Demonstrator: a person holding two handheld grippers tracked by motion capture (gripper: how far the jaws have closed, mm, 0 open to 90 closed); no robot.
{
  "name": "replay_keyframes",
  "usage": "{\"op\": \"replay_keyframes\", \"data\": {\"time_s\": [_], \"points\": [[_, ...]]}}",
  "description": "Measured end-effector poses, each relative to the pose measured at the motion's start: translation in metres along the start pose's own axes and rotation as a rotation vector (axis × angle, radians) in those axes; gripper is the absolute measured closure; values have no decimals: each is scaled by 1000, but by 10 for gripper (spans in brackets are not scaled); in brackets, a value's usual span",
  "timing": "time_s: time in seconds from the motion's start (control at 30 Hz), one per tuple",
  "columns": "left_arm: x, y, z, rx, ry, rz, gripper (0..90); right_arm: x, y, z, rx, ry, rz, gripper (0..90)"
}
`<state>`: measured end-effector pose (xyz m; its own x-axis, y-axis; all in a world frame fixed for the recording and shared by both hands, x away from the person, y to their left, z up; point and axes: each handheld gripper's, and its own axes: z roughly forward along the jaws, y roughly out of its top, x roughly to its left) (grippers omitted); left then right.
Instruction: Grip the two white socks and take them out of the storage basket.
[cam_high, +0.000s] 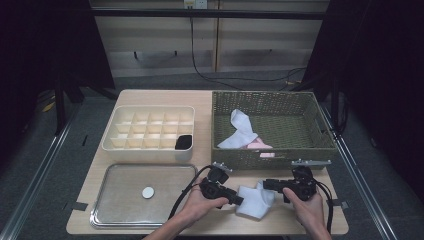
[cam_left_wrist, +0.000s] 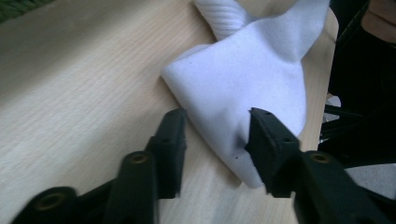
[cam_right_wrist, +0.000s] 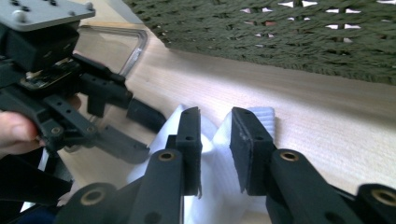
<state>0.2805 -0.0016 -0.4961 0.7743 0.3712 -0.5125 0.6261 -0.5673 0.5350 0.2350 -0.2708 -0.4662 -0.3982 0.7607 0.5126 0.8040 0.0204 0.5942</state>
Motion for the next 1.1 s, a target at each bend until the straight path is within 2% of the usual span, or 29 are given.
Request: {"op": "replay_keyframes", "data": {"time_s": [0.1, 0.17, 0.23, 0.27, 0.37, 0.4, 0.43, 0.47, 0.5, 0.53, 0.6, 0.67, 0.8, 0.9, 1.0, 1.1], "points": [[0, -1, 2, 5, -1, 36, 789, -3, 1, 8, 12, -3, -6, 716], [0, -2, 2, 2, -16, 38, 855, -4, 0, 13, 31, -13, -3, 708], [0, -2, 2, 1, -36, 37, 869, -5, -1, 18, 47, -18, 1, 692], [-1, -2, 1, -3, -25, 47, 871, -6, -2, 20, 50, -18, 5, 685], [-3, -3, -2, 1, -34, 57, 875, -8, -1, 25, 68, -28, 5, 676], [-3, -4, -3, -4, -29, 71, 875, -9, -1, 27, 77, -26, 4, 681], [-4, -4, -5, 4, -26, 76, 875, -9, -2, 29, 85, -23, 7, 709], [-5, -5, -6, 1, -21, 78, 876, -9, -3, 30, 89, -6, 3, 787], [-5, -6, -8, -1, -25, 73, 876, -8, -4, 31, 94, 9, -2, 828], [-5, -7, -11, -6, -17, 78, 877, -7, -4, 29, 89, 4, -3, 848], [-5, -8, -17, -18, -8, 86, 878, -3, -4, 24, 65, 22, -2, 861], [-5, -9, -25, -43, 4, 88, 879, 2, -3, 15, 31, 19, 0, 864], [-4, -11, -44, -71, 59, 116, 880, 7, -1, -6, -51, 16, 7, 866], [-1, -13, -56, -120, 74, 120, 880, 9, 0, -20, -100, 21, 14, 866], [0, -13, -66, -167, 106, 133, 880, 11, 3, -27, -141, 19, 6, 867], [0, -12, -73, -204, 144, 172, 879, 13, 2, -27, -170, 10, -9, 867]]}}
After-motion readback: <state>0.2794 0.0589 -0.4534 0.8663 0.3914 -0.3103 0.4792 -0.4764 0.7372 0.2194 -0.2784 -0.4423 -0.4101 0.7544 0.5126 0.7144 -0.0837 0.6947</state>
